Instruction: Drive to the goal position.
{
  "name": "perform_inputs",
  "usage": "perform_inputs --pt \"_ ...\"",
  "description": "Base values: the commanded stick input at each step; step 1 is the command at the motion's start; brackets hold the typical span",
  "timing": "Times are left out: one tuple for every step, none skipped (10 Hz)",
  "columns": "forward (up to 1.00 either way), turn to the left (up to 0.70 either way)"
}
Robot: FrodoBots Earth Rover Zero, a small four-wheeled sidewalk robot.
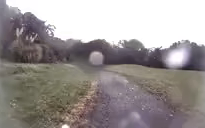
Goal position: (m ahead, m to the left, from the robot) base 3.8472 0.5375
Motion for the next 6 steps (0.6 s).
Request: perform_inputs --pt "0.7 0.0" --pt "0.7 0.0" --pt "0.7 0.0" --pt "0.7 0.0" --pt "0.7 0.0" --pt "0.7 0.0"
